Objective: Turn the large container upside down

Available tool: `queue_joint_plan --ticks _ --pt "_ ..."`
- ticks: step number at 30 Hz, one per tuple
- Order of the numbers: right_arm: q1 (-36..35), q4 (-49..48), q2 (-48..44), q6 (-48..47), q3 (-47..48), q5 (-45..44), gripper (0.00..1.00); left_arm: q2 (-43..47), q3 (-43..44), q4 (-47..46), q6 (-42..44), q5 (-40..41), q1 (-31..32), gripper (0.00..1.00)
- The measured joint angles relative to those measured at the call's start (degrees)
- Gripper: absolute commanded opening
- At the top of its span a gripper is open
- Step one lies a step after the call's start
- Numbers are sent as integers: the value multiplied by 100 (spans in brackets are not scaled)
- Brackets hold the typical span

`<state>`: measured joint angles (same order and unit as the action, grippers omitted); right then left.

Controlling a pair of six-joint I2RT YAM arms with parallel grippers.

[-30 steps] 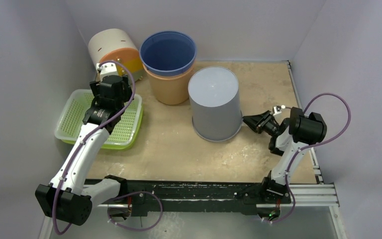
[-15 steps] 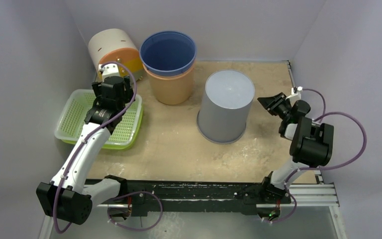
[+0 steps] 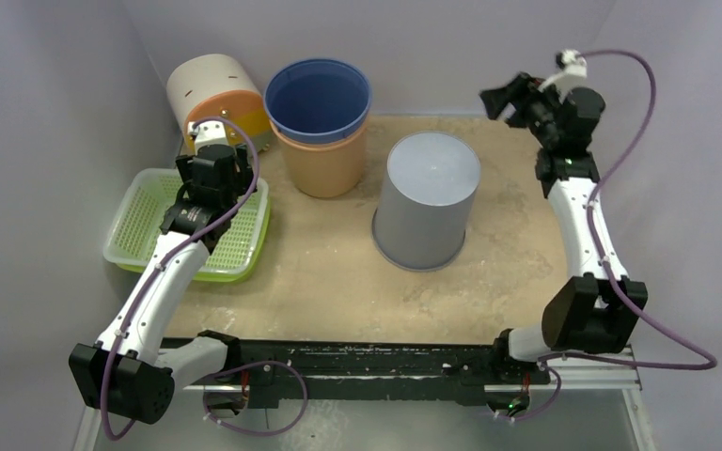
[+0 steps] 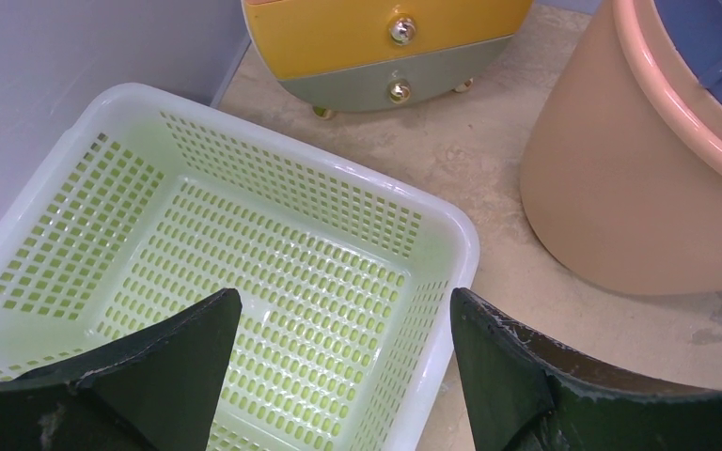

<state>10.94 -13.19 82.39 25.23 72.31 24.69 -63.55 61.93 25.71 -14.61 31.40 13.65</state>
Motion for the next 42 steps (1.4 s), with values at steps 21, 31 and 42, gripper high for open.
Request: queue_joint_plan --ticks 21,31,42 --pt "-5995 1639 680 -1318 999 -1773 100 92 -96 -125 4 -109 0 79" --pt "-5956 1429 608 -1145 -507 -3025 100 208 -153 -170 4 -92 0 79" --pt "-5152 776 907 -1172 -1158 -3987 100 219 -243 -210 20 -87 0 79"
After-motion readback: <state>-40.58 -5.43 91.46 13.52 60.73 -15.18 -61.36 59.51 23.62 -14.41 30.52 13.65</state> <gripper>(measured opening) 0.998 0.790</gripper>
